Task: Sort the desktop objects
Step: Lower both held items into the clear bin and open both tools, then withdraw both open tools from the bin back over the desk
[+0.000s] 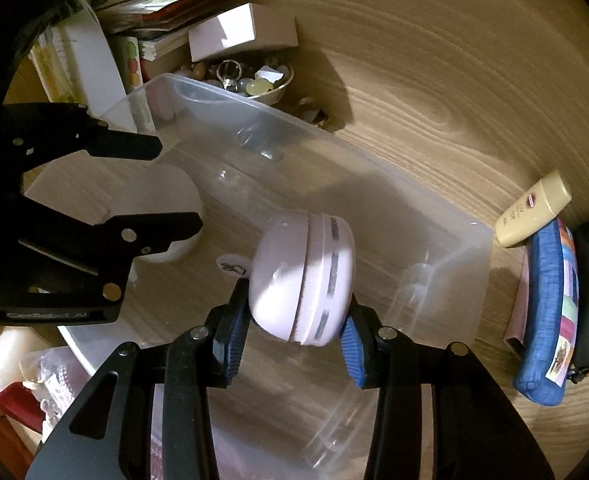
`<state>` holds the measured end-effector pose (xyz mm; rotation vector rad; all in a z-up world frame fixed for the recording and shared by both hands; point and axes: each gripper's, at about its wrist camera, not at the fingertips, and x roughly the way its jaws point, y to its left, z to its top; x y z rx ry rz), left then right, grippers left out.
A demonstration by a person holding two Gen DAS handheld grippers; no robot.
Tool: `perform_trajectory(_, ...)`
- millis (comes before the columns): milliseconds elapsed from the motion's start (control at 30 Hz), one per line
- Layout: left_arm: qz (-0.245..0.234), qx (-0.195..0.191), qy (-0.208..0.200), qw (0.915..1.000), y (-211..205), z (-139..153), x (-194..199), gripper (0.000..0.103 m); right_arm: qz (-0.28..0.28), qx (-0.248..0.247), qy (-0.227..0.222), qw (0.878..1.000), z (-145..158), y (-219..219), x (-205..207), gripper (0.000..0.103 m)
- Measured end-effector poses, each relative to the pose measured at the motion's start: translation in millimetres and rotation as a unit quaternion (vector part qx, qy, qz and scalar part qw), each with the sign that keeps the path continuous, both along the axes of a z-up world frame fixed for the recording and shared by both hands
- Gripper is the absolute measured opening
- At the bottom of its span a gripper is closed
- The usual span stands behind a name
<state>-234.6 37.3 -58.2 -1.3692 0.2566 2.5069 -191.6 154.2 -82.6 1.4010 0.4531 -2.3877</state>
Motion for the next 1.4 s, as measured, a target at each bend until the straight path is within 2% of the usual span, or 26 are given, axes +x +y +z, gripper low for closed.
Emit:
perform_trajectory(200,0.002,-0.001,0.001,1.0000,-2,1,2,0.065,0.006,0.025,0.024,0.999,3,-5,4,0.039)
perform_trajectory(400,0.006,0.000,0.010,0.9999,-4,8,7,0.065,0.008,0.055,0.069,0.996,15,-9,14,0.057)
perform_trajectory(600,0.012,0.004,0.031,0.9994,-11,23,18,0.071,-0.006,0.053,0.094,0.994,30,0,25,0.061)
perform_trajectory(833,0.019,0.008,0.063,0.9978,-24,44,43,0.079,-0.033,0.029,0.125,0.991,54,18,45,0.072)
perform_trajectory(967,0.027,0.002,0.088,0.9958,-31,57,62,0.085,-0.045,0.013,0.148,0.988,69,25,63,0.074)
perform_trajectory(1200,0.031,-0.009,0.127,0.9913,-38,77,94,0.090,-0.064,-0.020,0.189,0.980,97,41,102,0.080)
perform_trajectory(1400,0.040,0.010,0.153,0.9873,-53,94,121,0.094,-0.082,-0.039,0.219,0.972,112,53,132,0.084)
